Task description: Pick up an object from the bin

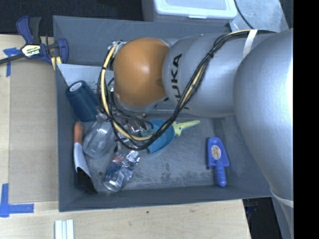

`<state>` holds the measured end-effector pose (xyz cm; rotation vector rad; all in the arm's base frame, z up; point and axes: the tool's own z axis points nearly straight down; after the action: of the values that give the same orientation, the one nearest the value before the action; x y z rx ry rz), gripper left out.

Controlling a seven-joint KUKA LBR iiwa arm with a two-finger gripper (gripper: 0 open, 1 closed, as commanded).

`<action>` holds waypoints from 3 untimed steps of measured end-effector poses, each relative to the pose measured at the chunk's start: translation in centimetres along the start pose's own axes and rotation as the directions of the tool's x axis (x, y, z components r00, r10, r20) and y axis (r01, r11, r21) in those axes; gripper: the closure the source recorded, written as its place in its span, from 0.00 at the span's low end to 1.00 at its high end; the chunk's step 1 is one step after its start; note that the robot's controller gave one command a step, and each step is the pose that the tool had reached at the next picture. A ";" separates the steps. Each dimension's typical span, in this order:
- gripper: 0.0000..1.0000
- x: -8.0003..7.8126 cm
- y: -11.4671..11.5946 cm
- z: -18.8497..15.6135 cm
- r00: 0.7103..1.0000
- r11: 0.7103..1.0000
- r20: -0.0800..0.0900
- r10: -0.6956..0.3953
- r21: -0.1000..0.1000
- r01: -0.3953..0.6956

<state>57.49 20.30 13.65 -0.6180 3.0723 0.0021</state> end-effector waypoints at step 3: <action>1.00 -4.2 1.2 5.9 0.750 0.750 -0.005 -0.661 0.025 0.661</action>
Offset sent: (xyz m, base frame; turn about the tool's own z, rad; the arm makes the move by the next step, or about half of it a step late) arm 0.0319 0.0252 -0.0665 -0.4340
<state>60.97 23.03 7.74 -1.6587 2.6477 -0.0397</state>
